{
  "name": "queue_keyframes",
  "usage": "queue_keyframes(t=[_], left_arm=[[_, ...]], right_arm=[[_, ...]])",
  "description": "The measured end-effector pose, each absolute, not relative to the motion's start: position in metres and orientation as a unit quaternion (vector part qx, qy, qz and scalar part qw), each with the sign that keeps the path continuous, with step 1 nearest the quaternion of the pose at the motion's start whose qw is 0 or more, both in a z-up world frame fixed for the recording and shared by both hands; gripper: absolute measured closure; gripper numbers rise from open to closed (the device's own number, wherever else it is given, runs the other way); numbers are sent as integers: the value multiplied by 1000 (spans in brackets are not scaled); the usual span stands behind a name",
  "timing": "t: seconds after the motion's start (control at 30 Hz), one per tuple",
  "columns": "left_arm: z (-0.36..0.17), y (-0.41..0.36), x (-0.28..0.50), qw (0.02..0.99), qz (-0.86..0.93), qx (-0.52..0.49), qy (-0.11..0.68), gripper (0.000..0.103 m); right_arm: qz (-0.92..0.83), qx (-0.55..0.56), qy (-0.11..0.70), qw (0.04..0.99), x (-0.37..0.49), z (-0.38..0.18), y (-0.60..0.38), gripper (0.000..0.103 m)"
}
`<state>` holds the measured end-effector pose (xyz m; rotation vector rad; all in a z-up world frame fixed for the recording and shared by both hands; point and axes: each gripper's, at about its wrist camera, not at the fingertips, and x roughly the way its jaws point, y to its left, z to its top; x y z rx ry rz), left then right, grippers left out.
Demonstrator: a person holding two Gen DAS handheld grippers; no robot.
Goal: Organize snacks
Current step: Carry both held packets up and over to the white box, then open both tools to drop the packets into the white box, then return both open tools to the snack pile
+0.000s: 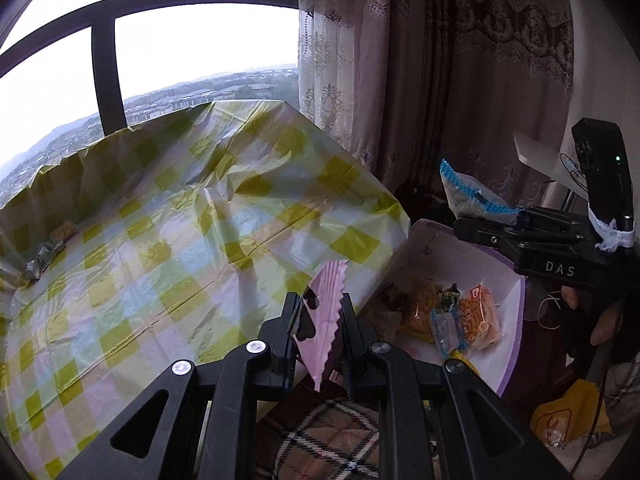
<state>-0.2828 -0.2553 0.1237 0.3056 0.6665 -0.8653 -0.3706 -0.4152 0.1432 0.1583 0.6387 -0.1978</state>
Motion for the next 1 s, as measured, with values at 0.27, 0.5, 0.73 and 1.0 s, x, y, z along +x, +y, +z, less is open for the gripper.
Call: queue_keyframes(t=[0.27, 0.5, 0.73, 1.0], left_arm=[[98, -335, -311, 752, -513, 170, 378, 81], [89, -360, -336, 770, -485, 250, 331, 33], [80, -335, -310, 788, -456, 245, 334, 30], [60, -265, -243, 821, -388, 152, 389, 30]], right_arm=[[-157, 91, 365, 913, -399, 113, -461, 52], [-196, 84, 391, 896, -407, 102, -478, 32], [-172, 77, 395, 899, -381, 102, -459, 31], [-120, 38, 433, 892, -321, 92, -400, 30]])
